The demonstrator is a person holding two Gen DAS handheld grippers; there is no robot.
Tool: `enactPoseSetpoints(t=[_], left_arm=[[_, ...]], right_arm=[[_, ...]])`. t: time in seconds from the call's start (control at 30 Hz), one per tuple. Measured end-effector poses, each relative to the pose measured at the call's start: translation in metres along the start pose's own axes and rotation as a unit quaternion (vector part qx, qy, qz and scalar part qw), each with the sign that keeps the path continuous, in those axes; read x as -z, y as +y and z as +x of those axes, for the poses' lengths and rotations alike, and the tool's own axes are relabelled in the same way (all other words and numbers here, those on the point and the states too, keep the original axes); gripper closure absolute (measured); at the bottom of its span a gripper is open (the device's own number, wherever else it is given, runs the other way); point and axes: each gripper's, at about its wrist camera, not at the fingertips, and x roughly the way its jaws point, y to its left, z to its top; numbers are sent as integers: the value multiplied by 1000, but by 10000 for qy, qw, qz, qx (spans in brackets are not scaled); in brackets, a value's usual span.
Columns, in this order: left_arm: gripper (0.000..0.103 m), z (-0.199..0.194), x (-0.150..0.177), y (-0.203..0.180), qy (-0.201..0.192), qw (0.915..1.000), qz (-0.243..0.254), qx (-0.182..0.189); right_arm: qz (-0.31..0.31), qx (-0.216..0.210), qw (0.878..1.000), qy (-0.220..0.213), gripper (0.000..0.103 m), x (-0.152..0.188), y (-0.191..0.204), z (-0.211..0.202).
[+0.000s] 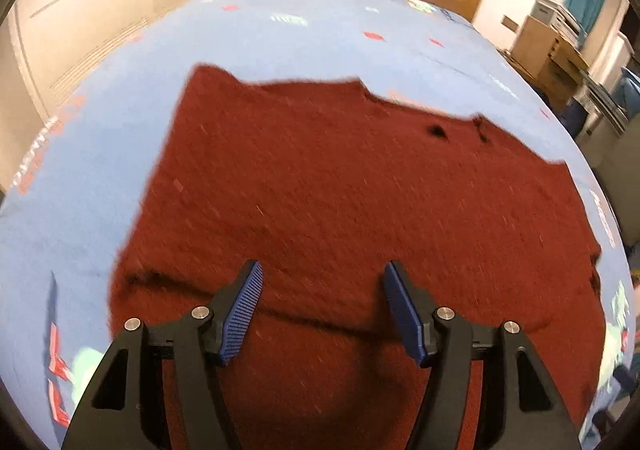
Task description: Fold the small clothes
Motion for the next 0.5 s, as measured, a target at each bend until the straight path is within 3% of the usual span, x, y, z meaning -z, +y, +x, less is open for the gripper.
enactPoseSetpoints(t=[0.1, 0.2, 0.27, 0.43, 0.5], left_arm=[[45, 14, -13, 11, 35, 9997, -163, -150], [42, 28, 0, 11, 131, 9995, -35, -269], [35, 26, 8, 5, 11, 9993, 128, -358], [16, 23, 27, 10, 133, 9995, -111, -269], [16, 18, 35, 12, 138, 9995, -145, -245]], right_arm=[[-1, 10, 10000, -13, 17, 0, 0, 0], [32, 20, 10000, -29, 17, 0, -2, -1], [54, 19, 10000, -16, 17, 1, -3, 1], [100, -19, 9999, 25, 17, 6, -3, 2], [110, -37, 9999, 16, 17, 8, -1, 0]])
